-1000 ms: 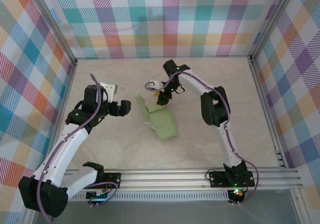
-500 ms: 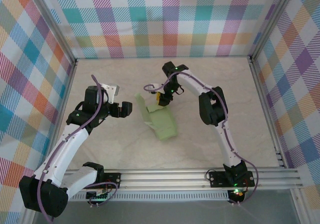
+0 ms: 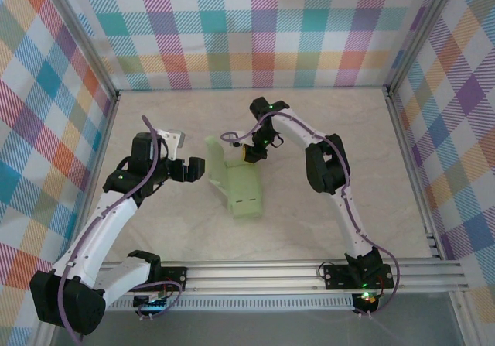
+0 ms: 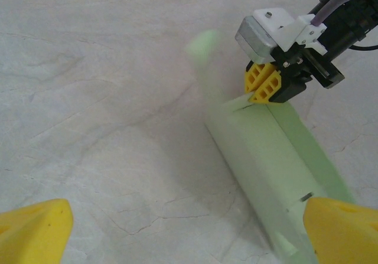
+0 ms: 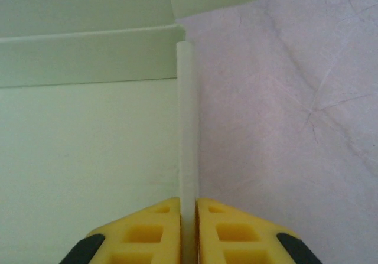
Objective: Fold the paper box
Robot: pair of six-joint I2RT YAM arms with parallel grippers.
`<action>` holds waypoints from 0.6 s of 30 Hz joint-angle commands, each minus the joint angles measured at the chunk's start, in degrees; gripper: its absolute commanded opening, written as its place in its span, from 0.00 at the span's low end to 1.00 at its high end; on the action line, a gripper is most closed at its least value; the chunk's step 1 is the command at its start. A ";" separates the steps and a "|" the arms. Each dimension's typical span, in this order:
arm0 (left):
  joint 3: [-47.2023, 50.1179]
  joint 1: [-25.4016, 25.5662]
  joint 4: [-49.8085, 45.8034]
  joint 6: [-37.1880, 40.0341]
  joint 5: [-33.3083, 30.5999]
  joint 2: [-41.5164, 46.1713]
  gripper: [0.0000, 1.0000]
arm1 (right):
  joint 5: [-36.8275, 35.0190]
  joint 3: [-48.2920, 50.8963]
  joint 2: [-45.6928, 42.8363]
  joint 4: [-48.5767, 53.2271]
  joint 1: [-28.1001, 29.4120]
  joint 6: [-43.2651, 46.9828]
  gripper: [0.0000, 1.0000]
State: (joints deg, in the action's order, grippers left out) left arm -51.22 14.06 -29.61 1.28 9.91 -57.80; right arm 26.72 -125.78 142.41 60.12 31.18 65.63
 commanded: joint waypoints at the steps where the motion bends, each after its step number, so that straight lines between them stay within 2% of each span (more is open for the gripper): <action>1: 0.69 -0.40 1.52 -0.28 1.32 -1.02 1.00 | -0.49 1.83 -2.58 -3.00 0.38 -0.81 0.06; 5: 2.27 -0.44 4.00 -2.13 -0.34 -1.35 1.00 | -4.41 11.41 -8.77 -15.43 0.33 -6.95 0.00; 8: 3.83 -0.44 5.95 -4.00 -3.13 -1.33 1.00 | -8.43 20.02 -14.02 -25.84 -0.15 -14.22 0.00; 12: 5.19 -1.03 8.60 -6.33 -4.08 -1.83 1.00 | -20.58 32.77 -21.83 -39.61 -0.50 -29.90 0.00; 18: 6.29 -1.14 12.83 -5.51 1.87 -4.86 1.00 | -35.69 44.76 -30.43 -42.67 -0.33 -56.18 0.00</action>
State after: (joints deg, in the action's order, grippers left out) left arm -46.22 13.61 -21.41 -3.90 7.97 -61.91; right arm 2.44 -86.04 117.27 23.00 31.09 29.63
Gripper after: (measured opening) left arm 0.999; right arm 0.055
